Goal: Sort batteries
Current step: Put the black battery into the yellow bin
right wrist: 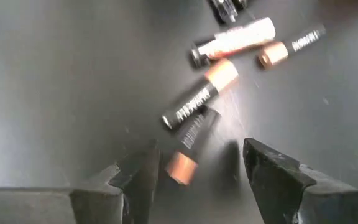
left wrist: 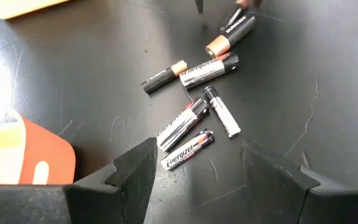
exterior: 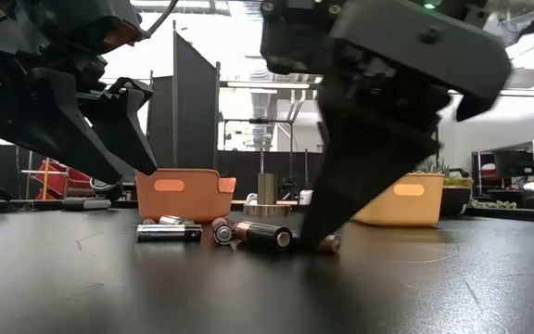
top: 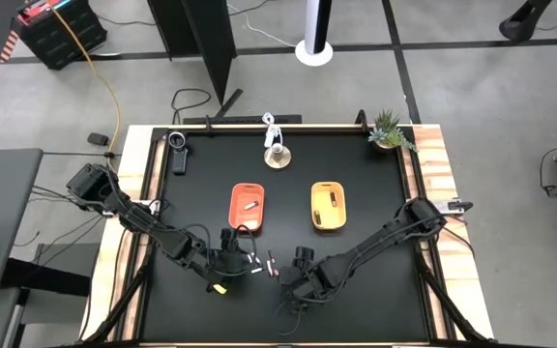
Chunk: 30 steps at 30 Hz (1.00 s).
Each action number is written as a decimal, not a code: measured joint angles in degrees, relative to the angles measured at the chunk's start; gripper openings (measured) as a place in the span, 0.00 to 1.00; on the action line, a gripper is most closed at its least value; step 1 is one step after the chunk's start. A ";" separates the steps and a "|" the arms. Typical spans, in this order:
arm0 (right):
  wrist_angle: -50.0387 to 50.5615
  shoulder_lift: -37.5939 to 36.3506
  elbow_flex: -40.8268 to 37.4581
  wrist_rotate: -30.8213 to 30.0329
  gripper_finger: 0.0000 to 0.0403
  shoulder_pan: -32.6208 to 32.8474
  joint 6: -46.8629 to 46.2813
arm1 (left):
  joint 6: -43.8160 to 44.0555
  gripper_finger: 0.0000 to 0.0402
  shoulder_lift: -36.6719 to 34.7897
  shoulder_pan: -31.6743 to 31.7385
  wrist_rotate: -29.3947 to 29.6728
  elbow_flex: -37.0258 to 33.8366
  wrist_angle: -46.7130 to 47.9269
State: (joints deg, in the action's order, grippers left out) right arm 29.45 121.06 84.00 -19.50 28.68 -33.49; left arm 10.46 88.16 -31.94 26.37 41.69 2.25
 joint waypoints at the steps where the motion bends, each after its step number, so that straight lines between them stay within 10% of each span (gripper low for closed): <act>1: -0.13 0.12 0.06 -0.01 0.62 -0.07 -0.09 | 0.02 0.56 0.00 0.00 0.00 0.00 0.01; 30: 8.07 0.72 0.16 15.04 0.20 -8.46 11.10 | 0.04 0.56 0.00 -0.02 -0.06 0.02 -0.32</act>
State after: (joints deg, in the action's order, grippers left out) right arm 37.52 121.78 84.16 -4.46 20.22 -22.39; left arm 10.50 88.16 -31.96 26.31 41.71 1.93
